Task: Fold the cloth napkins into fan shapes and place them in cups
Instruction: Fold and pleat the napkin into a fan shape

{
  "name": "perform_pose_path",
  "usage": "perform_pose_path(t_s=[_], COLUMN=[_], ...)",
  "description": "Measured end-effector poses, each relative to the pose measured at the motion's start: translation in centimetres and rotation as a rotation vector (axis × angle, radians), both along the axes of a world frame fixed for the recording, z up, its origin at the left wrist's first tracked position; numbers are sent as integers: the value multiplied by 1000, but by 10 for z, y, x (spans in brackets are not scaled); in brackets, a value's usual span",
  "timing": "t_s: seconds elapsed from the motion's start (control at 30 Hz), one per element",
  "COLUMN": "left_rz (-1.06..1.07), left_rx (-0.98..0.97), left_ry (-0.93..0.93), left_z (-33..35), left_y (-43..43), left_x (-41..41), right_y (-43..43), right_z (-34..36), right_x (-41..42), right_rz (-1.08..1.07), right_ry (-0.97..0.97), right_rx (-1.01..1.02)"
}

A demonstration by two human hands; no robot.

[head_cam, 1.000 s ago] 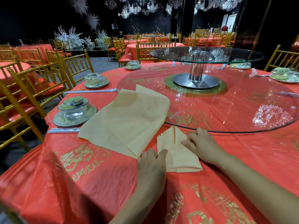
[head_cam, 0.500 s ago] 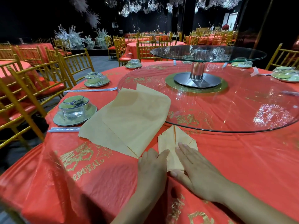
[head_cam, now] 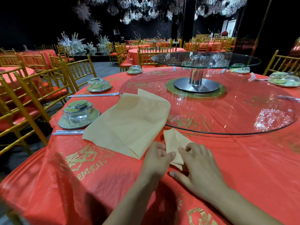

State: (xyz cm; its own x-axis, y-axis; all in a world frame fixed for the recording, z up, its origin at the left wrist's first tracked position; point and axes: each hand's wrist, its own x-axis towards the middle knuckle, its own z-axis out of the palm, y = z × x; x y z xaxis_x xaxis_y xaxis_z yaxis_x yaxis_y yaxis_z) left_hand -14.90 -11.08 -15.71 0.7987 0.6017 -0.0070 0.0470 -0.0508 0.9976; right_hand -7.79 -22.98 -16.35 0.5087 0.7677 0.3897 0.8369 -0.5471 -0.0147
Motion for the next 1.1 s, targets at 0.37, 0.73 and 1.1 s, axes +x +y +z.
perform_pose_path(t_s=[0.37, 0.73, 1.1], left_rz=[-39, 46, 184], left_rx=[-69, -157, 52], left_ry=[-270, -142, -124], left_z=[1, 1, -14], left_y=[-30, -8, 19], left_x=[-6, -2, -4], right_y=[-16, -13, -2], right_z=[8, 4, 12], right_x=[14, 6, 26], right_rz=[61, 56, 28], right_ry=[440, 1390, 1142], right_rx=[529, 1063, 584])
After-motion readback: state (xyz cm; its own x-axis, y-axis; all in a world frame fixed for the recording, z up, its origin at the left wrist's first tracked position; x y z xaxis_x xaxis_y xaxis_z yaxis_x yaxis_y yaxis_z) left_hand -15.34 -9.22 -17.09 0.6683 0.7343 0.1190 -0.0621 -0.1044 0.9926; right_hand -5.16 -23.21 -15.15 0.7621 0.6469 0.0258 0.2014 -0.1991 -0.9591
